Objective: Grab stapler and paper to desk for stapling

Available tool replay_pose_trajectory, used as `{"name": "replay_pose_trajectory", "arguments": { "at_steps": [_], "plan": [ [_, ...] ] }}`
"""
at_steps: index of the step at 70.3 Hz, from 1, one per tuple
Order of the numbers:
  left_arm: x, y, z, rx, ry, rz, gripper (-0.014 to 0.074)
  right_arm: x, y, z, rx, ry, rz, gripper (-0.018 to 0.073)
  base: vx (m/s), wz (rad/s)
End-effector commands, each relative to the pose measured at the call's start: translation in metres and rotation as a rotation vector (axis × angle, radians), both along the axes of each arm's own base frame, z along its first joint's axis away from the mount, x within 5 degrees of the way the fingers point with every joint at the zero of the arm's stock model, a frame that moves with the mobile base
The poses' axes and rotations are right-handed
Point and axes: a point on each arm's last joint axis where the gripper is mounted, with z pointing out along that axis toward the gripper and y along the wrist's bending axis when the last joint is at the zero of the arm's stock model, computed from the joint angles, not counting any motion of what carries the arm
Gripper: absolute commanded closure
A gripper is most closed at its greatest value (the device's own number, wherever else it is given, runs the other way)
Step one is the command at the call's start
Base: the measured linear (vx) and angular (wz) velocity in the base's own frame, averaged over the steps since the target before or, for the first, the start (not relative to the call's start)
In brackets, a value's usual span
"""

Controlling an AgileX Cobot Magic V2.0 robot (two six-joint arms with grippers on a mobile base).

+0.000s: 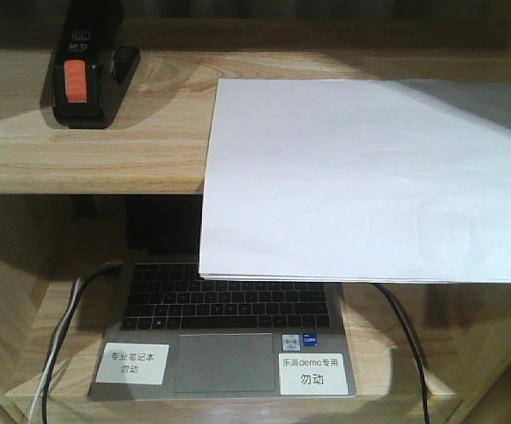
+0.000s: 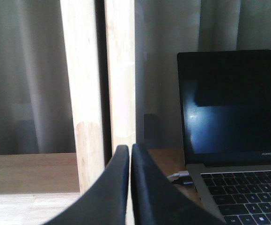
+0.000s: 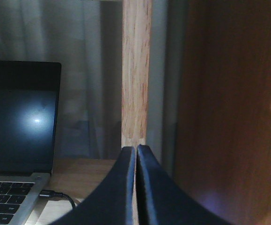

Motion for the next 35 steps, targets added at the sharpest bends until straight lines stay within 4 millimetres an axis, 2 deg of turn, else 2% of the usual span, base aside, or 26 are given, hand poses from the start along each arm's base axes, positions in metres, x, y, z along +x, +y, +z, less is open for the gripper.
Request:
{"name": "replay_pose_trajectory", "arguments": {
  "at_steps": [1, 35],
  "plan": [
    [-0.0010, 0.0003, 0.0038, -0.013, -0.077, 0.001, 0.0603, -0.0011, 0.0007, 0.0058, -0.007, -0.080, 0.007, 0.0569, 0.00, 0.00],
    [-0.0010, 0.0003, 0.0038, -0.013, -0.077, 0.001, 0.0603, -0.0011, 0.0007, 0.0058, -0.007, -0.080, 0.007, 0.0569, 0.00, 0.00]
  ]
}}
